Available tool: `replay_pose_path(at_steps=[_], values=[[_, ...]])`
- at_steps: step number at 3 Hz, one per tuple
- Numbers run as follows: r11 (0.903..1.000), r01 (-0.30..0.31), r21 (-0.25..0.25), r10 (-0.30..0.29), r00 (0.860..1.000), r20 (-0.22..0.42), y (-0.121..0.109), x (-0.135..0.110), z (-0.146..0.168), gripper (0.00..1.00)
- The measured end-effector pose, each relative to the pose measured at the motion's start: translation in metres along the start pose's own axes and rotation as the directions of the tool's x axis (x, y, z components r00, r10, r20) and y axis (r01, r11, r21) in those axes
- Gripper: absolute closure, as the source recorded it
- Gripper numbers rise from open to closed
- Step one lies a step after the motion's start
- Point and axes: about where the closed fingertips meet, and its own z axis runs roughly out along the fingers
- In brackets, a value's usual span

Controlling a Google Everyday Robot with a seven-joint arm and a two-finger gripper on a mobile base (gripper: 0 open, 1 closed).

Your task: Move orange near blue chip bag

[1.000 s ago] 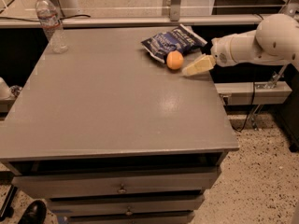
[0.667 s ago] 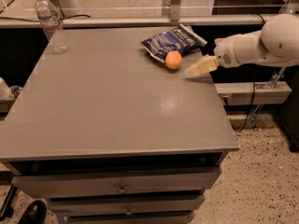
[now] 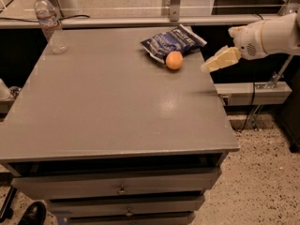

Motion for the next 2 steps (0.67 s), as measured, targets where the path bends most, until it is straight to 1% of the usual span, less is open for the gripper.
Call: replay_pose_path(at_steps=[1, 2], values=[[0.9986, 0.028, -0.045, -0.028, 1.000, 0.002, 0.0127, -0.0124, -0.0452, 0.00], [0.9971, 0.030, -0.070, -0.030, 1.000, -0.004, 0.0190, -0.0117, -0.0458, 0.00]])
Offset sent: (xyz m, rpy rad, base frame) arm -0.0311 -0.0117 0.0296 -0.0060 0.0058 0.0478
